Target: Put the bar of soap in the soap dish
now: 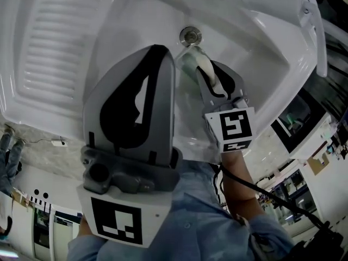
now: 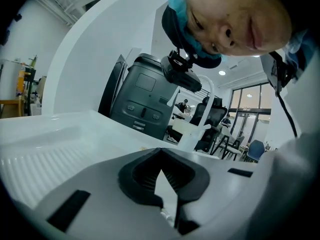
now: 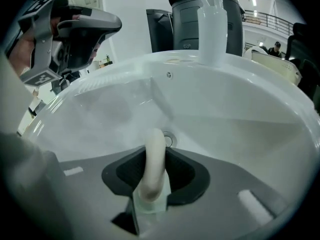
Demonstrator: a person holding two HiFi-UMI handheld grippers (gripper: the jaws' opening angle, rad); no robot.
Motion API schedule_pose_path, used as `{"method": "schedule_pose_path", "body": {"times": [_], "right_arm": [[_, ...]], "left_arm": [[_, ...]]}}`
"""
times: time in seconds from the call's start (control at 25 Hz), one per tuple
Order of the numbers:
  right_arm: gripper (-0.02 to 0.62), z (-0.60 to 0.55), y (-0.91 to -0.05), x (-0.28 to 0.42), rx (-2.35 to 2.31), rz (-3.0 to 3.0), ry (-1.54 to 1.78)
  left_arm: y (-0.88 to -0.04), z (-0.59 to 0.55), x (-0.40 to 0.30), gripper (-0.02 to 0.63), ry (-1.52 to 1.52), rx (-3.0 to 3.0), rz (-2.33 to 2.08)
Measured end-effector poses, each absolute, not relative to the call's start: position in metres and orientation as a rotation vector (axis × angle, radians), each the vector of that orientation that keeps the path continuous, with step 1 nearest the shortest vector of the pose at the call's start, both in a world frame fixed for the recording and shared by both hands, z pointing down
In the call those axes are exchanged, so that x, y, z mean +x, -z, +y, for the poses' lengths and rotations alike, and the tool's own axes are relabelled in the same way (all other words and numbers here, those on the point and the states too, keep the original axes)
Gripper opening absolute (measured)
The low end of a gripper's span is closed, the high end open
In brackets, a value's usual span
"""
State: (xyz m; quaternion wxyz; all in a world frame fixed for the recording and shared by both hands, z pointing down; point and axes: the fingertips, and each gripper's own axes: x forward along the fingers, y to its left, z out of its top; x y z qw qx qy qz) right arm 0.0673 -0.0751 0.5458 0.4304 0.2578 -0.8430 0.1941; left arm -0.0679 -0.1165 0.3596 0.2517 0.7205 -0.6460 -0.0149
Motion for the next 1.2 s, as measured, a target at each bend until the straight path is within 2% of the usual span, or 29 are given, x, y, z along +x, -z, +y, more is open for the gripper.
{"method": "schedule_pose_path", "body": {"times": [0.68, 1.2], "right_arm": [[0.112, -0.068, -0.574, 0.056, 0.626, -2.024, -0.509], [0.110, -0.069, -0.566, 0.072, 0.606, -2.034, -0.495]], "left_arm": [[-0.364, -0.114, -0.089, 0.005, 0.039, 1.939, -1.746], [-0.354, -0.124, -0.070, 0.005, 0.026, 1.968, -1.737]]}}
